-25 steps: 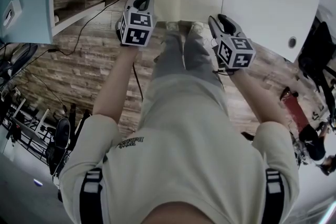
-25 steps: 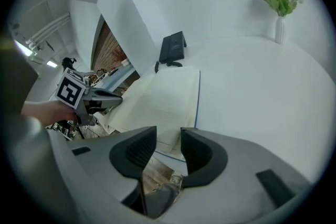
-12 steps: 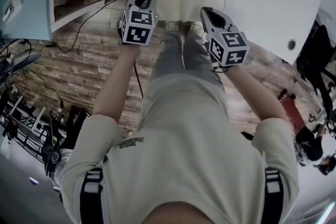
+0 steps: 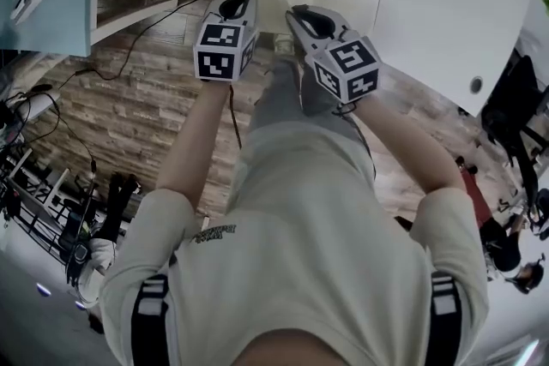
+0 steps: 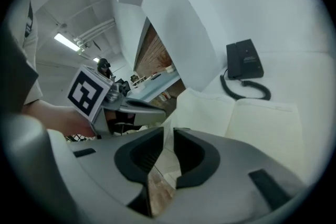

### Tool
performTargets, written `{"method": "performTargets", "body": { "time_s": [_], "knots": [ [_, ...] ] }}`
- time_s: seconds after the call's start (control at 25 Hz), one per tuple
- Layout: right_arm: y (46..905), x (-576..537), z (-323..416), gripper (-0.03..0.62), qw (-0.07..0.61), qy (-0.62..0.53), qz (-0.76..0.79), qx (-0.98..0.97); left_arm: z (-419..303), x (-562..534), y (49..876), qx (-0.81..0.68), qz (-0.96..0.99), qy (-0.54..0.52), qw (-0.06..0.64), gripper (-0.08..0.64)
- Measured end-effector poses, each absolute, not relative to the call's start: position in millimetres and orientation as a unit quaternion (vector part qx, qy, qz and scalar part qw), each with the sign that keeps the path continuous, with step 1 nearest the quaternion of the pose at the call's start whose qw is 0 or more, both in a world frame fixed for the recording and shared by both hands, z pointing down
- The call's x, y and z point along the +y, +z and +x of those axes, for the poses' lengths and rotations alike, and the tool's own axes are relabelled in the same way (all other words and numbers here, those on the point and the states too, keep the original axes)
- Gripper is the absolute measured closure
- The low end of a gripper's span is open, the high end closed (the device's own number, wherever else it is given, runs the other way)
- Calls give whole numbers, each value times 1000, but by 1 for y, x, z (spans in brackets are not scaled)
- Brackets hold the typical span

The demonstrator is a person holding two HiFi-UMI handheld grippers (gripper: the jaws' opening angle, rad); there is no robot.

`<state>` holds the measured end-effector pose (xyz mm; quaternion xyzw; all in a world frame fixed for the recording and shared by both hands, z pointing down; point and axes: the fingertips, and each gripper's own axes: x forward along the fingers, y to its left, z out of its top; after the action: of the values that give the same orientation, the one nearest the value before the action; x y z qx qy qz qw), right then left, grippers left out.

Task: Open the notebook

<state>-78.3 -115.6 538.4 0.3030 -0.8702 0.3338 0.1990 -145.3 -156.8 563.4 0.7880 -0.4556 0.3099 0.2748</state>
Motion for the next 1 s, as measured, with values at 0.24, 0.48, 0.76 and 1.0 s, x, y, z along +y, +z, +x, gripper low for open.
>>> {"method": "performTargets", "body": {
  "time_s": [0.24,0.48,0.76,1.0],
  "knots": [
    [567,-96,-108,450,226,383,243,-862,-148,-154,542,-463,793,273,287,557],
    [575,-76,-131,433,242,396,205,-862,-128,-160,521,-437,823,274,239,558],
    [579,-70,-138,433,248,399,196,-861,-41,-164,484,-318,894,285,137,558],
    [584,-56,-133,436,256,408,189,-855,-50,-170,542,-305,848,413,134,558]
  ]
}}
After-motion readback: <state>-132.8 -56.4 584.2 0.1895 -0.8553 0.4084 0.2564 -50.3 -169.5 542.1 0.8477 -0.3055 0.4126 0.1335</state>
